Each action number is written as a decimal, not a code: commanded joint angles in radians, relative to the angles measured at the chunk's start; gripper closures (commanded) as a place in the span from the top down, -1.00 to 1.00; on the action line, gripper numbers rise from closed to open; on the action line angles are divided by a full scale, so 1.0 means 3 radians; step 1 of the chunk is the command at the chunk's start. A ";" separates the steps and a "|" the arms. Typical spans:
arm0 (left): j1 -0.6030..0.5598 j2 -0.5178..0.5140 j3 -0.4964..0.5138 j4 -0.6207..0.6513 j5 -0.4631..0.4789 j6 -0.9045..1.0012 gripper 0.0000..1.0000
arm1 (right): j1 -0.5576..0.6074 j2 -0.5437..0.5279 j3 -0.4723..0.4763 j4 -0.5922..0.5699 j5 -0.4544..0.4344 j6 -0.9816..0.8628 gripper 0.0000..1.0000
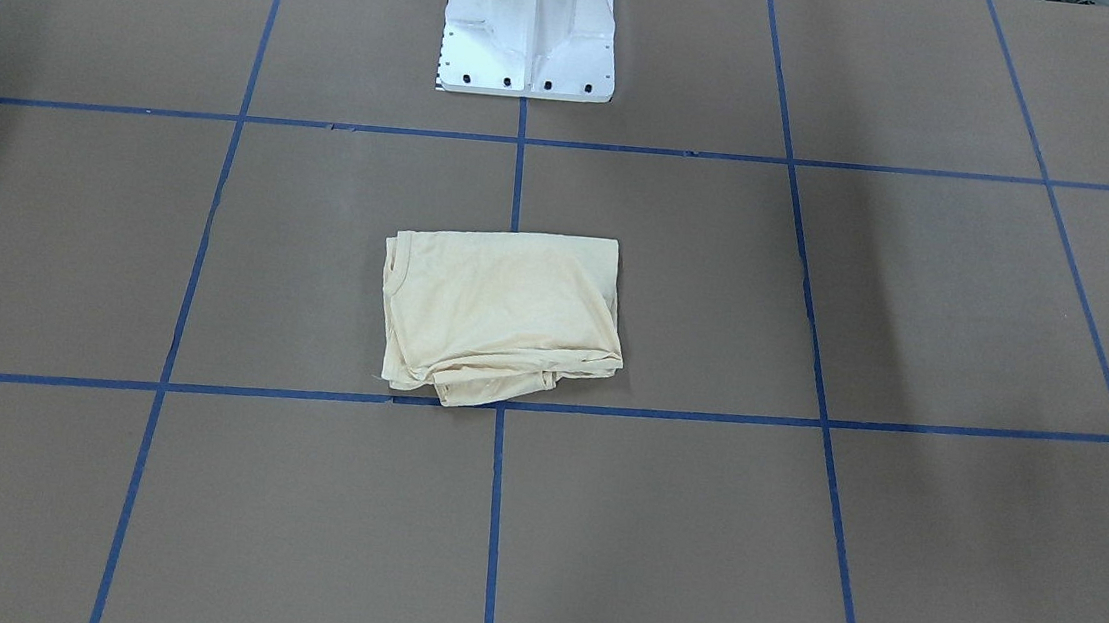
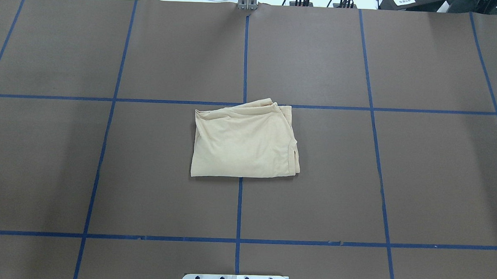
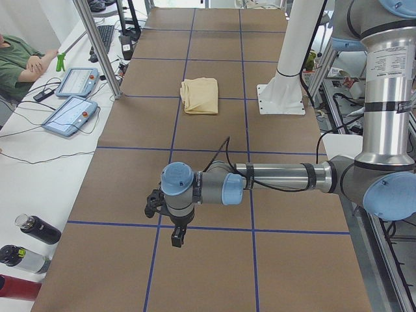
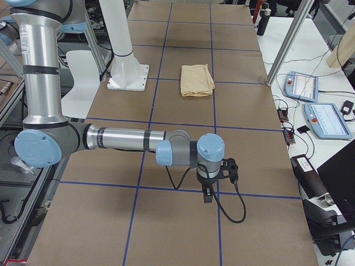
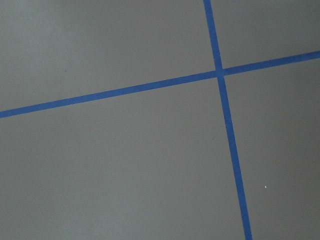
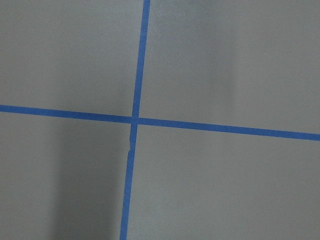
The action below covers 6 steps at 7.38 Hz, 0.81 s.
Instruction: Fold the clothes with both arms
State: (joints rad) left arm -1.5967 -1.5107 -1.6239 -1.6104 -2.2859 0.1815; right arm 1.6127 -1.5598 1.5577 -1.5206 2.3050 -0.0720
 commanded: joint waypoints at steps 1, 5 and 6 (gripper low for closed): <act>0.0000 0.0025 -0.0084 0.0004 0.0041 0.0009 1.00 | 0.0003 -0.0021 0.0013 -0.0029 -0.0019 0.0000 1.00; -0.0005 0.0070 -0.0181 -0.0001 -0.0009 0.0029 1.00 | 0.0003 -0.0062 0.0003 -0.0019 -0.0014 0.0005 1.00; -0.0006 0.0137 -0.0221 -0.0006 -0.0009 0.0034 1.00 | 0.0003 -0.0062 0.0003 -0.0014 -0.0014 0.0005 1.00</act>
State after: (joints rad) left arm -1.5972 -1.4892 -1.6759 -1.6105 -2.2856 0.1881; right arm 1.6137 -1.5776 1.5585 -1.5257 2.3008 -0.0713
